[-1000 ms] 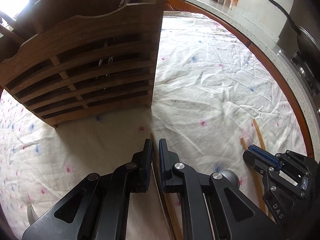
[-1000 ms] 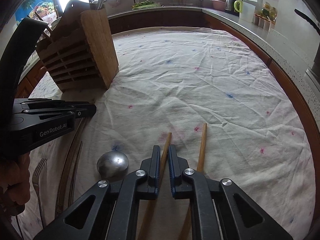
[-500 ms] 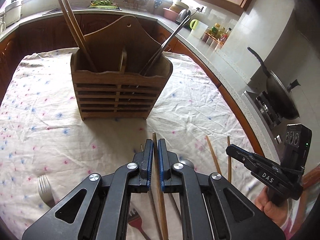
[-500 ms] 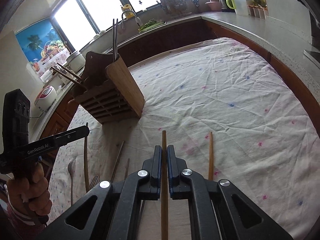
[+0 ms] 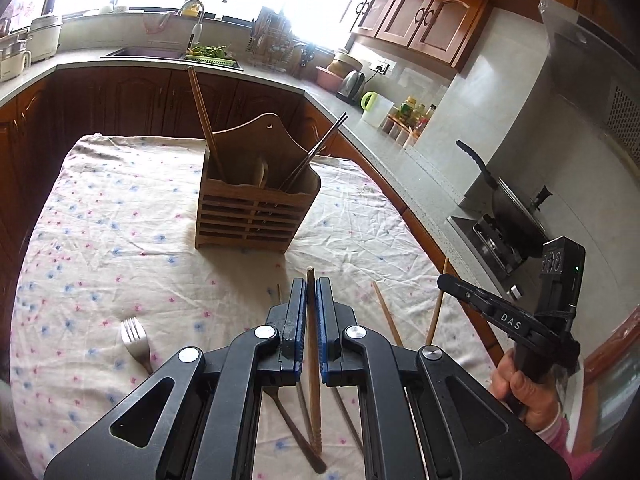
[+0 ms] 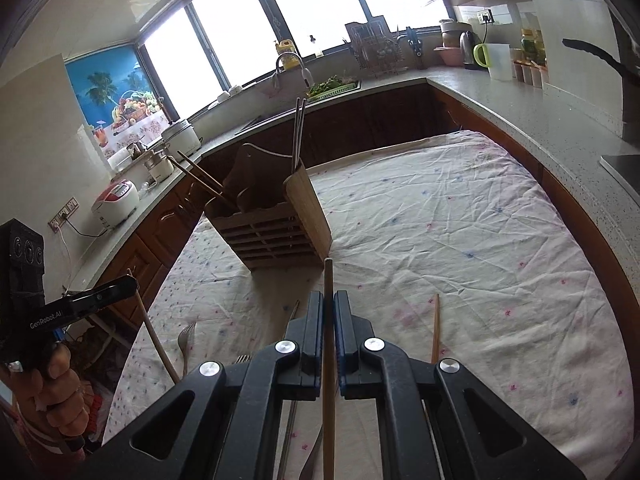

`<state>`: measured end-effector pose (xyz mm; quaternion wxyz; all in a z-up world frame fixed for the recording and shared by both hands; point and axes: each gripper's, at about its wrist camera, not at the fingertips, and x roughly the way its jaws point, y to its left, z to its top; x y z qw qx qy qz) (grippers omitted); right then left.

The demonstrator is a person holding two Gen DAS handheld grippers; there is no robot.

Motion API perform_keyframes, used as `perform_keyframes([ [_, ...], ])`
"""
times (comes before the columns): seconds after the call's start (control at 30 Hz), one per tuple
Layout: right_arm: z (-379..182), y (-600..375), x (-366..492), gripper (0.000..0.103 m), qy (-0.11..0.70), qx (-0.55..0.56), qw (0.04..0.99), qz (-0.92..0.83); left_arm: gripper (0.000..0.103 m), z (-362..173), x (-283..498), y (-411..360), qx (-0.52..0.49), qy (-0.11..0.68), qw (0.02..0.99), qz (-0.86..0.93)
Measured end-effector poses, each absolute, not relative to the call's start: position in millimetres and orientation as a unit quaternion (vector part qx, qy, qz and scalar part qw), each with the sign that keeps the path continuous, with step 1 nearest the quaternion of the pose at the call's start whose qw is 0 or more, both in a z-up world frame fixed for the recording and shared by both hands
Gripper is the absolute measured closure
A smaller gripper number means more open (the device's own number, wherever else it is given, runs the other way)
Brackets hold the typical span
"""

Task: Organize utensils
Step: 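Lift both held chopsticks upright and carry them over the wooden holder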

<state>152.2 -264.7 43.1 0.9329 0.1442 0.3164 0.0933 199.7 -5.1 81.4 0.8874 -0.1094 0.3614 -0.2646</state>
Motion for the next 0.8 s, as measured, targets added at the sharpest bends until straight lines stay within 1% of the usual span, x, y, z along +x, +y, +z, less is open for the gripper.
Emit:
perform_keyframes([
  [0.37, 72.4, -252.9, 127.2, 0.098, 0.284, 0.121, 0.946, 0.096, 0.099, 103.1, 165.0, 18.5, -0.126, 0.322, 0.898, -0.271],
  [0.8, 105.0, -244.8, 127.6, 0.098, 0.241, 0.110, 0.959, 0.104, 0.099, 124.4, 169.1, 31.7, -0.133, 0.285, 0.915, -0.254],
])
